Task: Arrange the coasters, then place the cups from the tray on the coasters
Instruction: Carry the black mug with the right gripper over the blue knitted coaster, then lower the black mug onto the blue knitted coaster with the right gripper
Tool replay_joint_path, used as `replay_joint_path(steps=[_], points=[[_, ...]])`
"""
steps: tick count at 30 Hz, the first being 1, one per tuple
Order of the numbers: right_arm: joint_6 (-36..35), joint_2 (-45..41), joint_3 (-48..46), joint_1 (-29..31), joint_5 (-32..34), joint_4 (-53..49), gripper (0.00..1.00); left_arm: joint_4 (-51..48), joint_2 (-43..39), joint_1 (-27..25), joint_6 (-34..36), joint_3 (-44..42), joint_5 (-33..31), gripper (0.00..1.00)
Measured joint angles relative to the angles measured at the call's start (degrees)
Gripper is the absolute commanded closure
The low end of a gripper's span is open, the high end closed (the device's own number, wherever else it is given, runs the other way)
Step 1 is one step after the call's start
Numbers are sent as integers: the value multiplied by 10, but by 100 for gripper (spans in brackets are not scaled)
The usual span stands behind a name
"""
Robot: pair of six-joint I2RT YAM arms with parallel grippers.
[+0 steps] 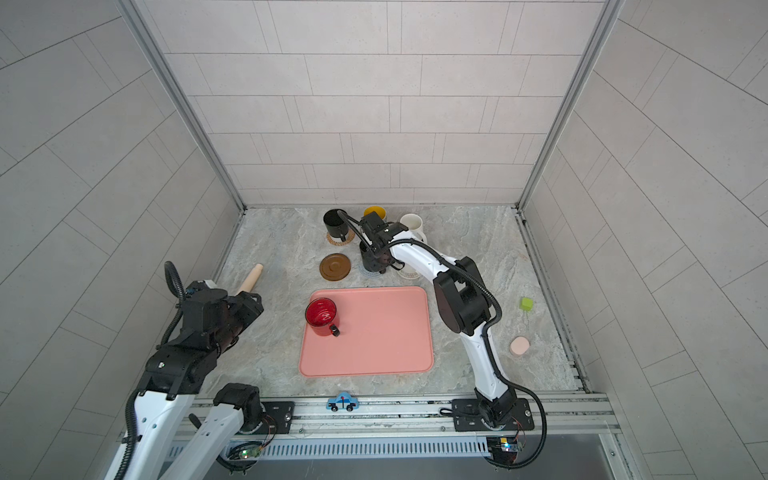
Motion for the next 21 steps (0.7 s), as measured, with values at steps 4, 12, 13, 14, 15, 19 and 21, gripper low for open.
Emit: replay_joint_path(steps=[4,12,13,14,15,19,21], points=[[0,0,0,0,0,1,94,0,-1,0,0,0,-1,41],[0,0,-17,0,0,14,90,-3,-4,0,0,0,-5,41],[0,0,-21,0,0,19,90,-4,-4,0,0,0,-6,41],[-1,-1,-26,0,1,26,90,-5,-4,0,0,0,-6,41],[-1,-1,-30,0,1,30,89,-5,-4,0,0,0,-7,41],[-3,-7,-45,0,2,45,87,-7,-4,0,0,0,-9,41],[-3,-10,-49,-1,2,50,85,-8,-4,0,0,0,-9,41]])
